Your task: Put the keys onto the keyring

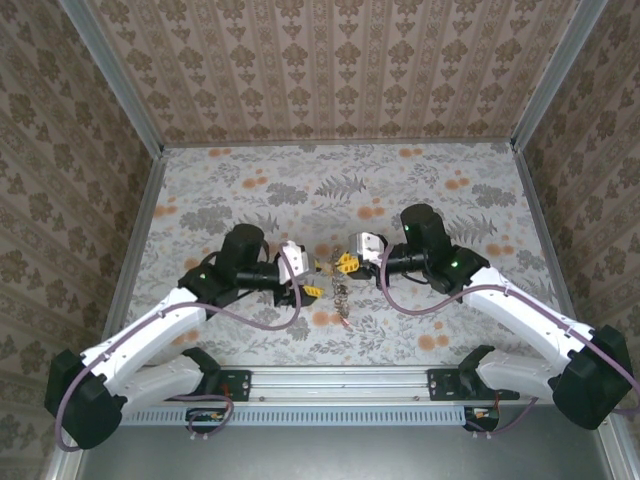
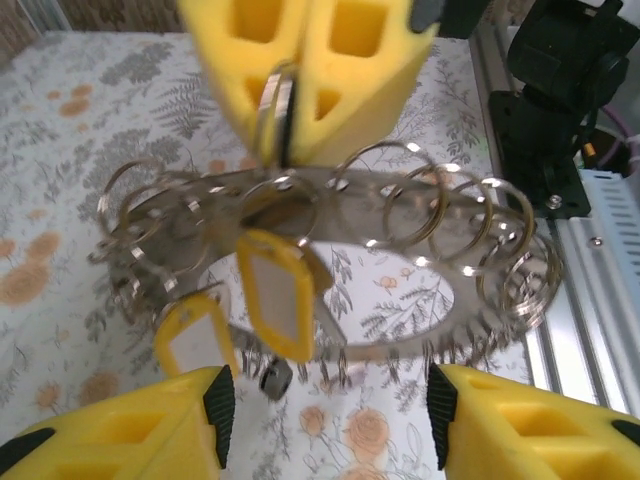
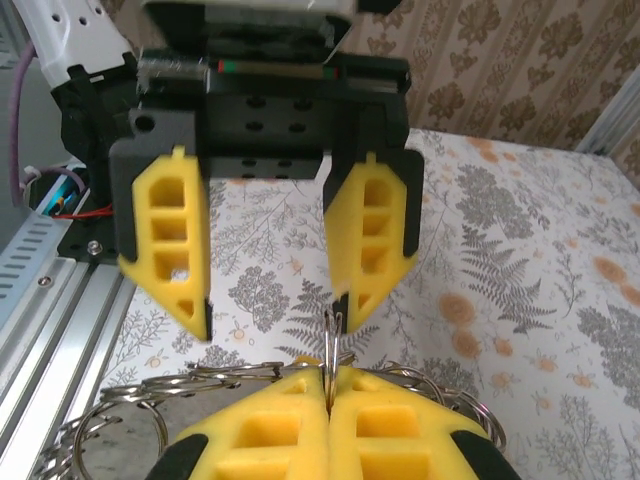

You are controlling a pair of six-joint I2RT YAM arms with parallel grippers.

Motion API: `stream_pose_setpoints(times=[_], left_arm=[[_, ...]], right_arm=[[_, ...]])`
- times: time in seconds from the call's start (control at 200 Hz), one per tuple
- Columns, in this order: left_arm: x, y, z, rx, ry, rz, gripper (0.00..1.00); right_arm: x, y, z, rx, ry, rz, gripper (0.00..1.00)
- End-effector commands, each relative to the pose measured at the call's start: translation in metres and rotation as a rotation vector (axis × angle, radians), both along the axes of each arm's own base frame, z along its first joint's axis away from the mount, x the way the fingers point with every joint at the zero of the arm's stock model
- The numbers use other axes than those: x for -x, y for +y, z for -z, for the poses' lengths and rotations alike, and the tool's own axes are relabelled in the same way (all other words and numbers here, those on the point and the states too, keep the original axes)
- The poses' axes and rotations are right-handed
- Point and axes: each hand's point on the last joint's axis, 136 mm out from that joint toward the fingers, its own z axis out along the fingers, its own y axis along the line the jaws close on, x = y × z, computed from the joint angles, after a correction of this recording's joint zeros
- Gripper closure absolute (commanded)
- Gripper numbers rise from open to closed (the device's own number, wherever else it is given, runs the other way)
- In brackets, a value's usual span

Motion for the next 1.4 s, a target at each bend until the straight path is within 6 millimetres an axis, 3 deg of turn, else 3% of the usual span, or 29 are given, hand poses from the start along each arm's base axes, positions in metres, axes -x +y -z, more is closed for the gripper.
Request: stream_pose_setpoints(times=[0.0,0.35,0.495,0.86,1.295,1.395], left_arm=[[-0.014,-0.009,-0.015,0.073,-0.148,-0.075,0.42],[-0.031,-0.02,-0.006,0.062,-0.281,-0.132,0.39],[-0.035,-0.023,-0.013,0.062,-0.35,-0.145,0.43],[-0.02,-0.038,-0.016,0.113,-0.349,-0.133,0.56],[-0.02,-0.019,-0.024,0.089,-0.409,-0.192,0.57],[-0.019,-0.027,-0.03,0.119,-0.41,-0.17,0.67]], right_arm=[[0.006,0.003,-0.025,-0.098,-0.053,-0.053,1.0],[0.009,0.005,-0.035,-0.142,-0.041,-0.089,1.0],[0.009,0.004,-0.035,-0.14,-0.042,-0.081,1.0],[-0.002,-0.001,-0.032,-0.124,-0.068,0.005,1.0],[-0.004,-0.004,-0.032,-0.122,-0.07,0.023,1.0],[-0.004,-0.004,-0.034,-0.14,-0.076,0.023,1.0]])
